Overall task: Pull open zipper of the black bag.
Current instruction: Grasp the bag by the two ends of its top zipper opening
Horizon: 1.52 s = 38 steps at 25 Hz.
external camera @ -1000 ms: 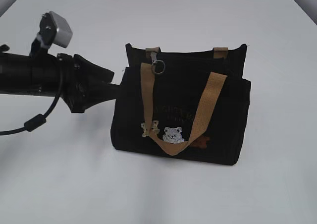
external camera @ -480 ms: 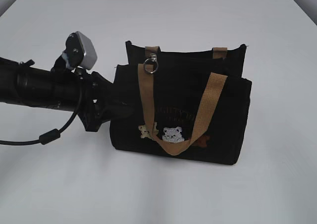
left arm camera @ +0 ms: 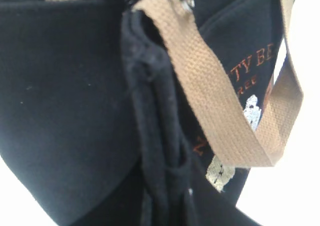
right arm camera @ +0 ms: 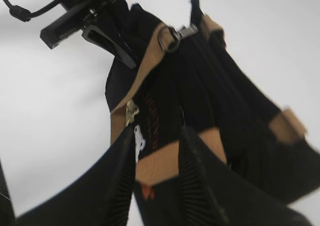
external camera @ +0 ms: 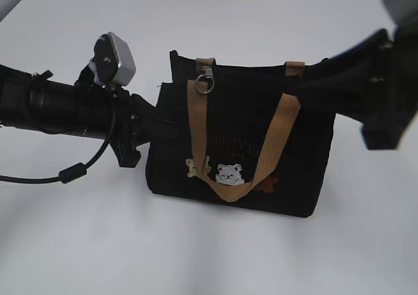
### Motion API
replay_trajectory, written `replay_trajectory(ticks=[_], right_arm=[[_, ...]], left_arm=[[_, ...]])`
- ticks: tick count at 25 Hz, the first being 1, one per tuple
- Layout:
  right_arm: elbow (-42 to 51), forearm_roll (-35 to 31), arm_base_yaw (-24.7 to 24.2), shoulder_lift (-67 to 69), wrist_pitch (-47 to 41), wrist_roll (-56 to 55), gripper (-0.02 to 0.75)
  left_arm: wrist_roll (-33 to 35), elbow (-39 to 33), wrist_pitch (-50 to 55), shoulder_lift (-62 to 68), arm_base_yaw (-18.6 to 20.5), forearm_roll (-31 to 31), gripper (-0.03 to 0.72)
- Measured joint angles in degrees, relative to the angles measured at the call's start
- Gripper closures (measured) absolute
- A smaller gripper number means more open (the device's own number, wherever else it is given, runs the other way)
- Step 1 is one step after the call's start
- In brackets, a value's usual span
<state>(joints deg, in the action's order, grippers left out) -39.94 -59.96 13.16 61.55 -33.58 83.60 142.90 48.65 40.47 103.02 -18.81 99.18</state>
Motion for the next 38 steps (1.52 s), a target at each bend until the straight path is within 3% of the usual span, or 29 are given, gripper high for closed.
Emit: replay_trajectory(ticks=[8, 16, 22, 24, 30, 38], right_arm=[[-21.4, 4.4, 12.0, 25.5, 5.4, 11.7, 0.494], [-28.7, 11.7, 14.3, 32.5, 4.5, 10.9, 0.494], [-30.0, 14.7, 14.3, 32.5, 4.4, -24.2, 0.491], [-30.0, 16.5, 14.3, 32.5, 4.4, -30.9, 0.47], [-30.0, 18.0, 14.3, 32.7, 3.5, -40.1, 0.37], [-30.0, 18.2, 14.3, 36.0, 3.5, -53.7, 0.358]], left_arm=[[0.0, 0.0, 0.1, 0.0, 0.0, 0.0, 0.637], [0.0, 0.0, 0.0, 0.0, 0.0, 0.0, 0.637], [0.0, 0.0, -0.2, 0.0, 0.0, 0.0, 0.637], [0.0, 0.0, -0.2, 0.0, 0.0, 0.0, 0.638], [0.0, 0.0, -0.2, 0.0, 0.0, 0.0, 0.638], [0.0, 0.0, -0.5, 0.0, 0.0, 0.0, 0.638]])
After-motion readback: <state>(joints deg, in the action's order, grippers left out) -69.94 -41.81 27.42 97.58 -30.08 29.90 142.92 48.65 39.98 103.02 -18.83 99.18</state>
